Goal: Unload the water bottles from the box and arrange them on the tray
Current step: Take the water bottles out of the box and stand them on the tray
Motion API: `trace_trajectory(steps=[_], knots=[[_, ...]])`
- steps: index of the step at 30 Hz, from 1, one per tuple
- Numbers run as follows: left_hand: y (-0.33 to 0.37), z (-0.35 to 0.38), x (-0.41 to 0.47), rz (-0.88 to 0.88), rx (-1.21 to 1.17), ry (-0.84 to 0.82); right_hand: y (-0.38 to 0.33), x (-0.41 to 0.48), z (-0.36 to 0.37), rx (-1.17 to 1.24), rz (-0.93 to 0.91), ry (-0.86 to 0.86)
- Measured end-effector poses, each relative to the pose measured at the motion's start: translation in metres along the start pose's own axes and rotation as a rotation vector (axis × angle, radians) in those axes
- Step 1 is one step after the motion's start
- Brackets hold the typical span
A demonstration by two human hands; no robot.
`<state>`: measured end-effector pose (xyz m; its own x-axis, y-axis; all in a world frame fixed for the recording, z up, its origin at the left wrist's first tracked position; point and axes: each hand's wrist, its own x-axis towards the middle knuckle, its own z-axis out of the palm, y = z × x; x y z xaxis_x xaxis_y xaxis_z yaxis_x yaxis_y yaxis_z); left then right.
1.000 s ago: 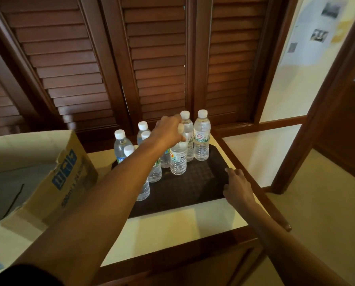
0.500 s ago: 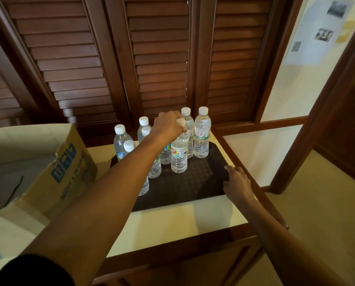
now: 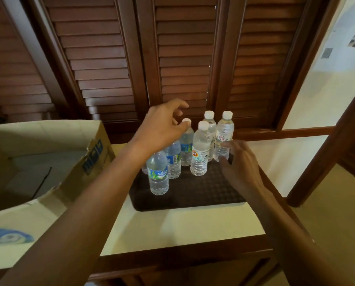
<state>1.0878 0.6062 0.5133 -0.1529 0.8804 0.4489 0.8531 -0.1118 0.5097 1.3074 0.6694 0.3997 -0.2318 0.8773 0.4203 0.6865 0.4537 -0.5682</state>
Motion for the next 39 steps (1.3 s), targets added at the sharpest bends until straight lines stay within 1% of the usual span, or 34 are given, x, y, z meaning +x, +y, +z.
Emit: trace_trajectory(steps=[2, 4, 8, 11, 13, 15, 17, 18, 22, 25, 26, 28, 30, 32, 34, 36, 37, 39], knots=[[-0.004, -0.036, -0.018, 0.009, -0.033, 0.043, -0.040, 0.007, -0.004, 0.087, -0.093, 0.033], [-0.018, -0.073, -0.034, -0.009, -0.018, 0.093, -0.079, 0.013, -0.002, 0.137, -0.192, 0.030], [-0.068, -0.147, -0.067, -0.078, 0.034, 0.170, -0.156, 0.019, 0.019, 0.241, -0.300, -0.060], [-0.116, -0.196, -0.093, -0.134, 0.124, 0.193, -0.216, 0.019, 0.046, 0.306, -0.380, -0.134], [-0.154, -0.228, -0.106, -0.185, 0.184, 0.184, -0.255, 0.020, 0.070, 0.325, -0.420, -0.180], [-0.193, -0.256, -0.118, -0.225, 0.227, 0.131, -0.291, 0.022, 0.097, 0.276, -0.496, -0.232], [-0.231, -0.280, -0.128, -0.235, 0.241, 0.060, -0.324, 0.026, 0.122, 0.179, -0.575, -0.356], [-0.251, -0.290, -0.133, -0.236, 0.241, 0.029, -0.340, 0.028, 0.135, 0.106, -0.588, -0.459], [-0.319, -0.319, -0.144, -0.227, 0.245, -0.141, -0.387, 0.042, 0.195, -0.343, -0.551, -0.867], [-0.354, -0.327, -0.142, -0.174, 0.270, -0.311, -0.392, 0.060, 0.250, -0.647, -0.522, -1.107], [-0.362, -0.328, -0.140, -0.158, 0.279, -0.397, -0.388, 0.067, 0.268, -0.747, -0.478, -1.166], [-0.374, -0.326, -0.133, -0.124, 0.314, -0.580, -0.377, 0.076, 0.297, -0.915, -0.320, -1.269], [-0.382, -0.322, -0.126, -0.097, 0.389, -0.730, -0.364, 0.080, 0.315, -1.079, -0.222, -1.313], [-0.387, -0.316, -0.119, -0.062, 0.454, -0.780, -0.355, 0.077, 0.325, -1.191, -0.175, -1.299], [-0.388, -0.309, -0.112, -0.013, 0.461, -0.752, -0.350, 0.070, 0.334, -1.215, -0.107, -1.284], [-0.387, -0.305, -0.104, 0.023, 0.452, -0.710, -0.347, 0.065, 0.339, -1.210, -0.119, -1.242], [-0.387, -0.302, -0.098, 0.031, 0.436, -0.695, -0.347, 0.063, 0.340, -1.177, -0.094, -1.218], [-0.386, -0.297, -0.083, 0.044, 0.392, -0.657, -0.349, 0.061, 0.337, -1.022, 0.027, -1.148]])
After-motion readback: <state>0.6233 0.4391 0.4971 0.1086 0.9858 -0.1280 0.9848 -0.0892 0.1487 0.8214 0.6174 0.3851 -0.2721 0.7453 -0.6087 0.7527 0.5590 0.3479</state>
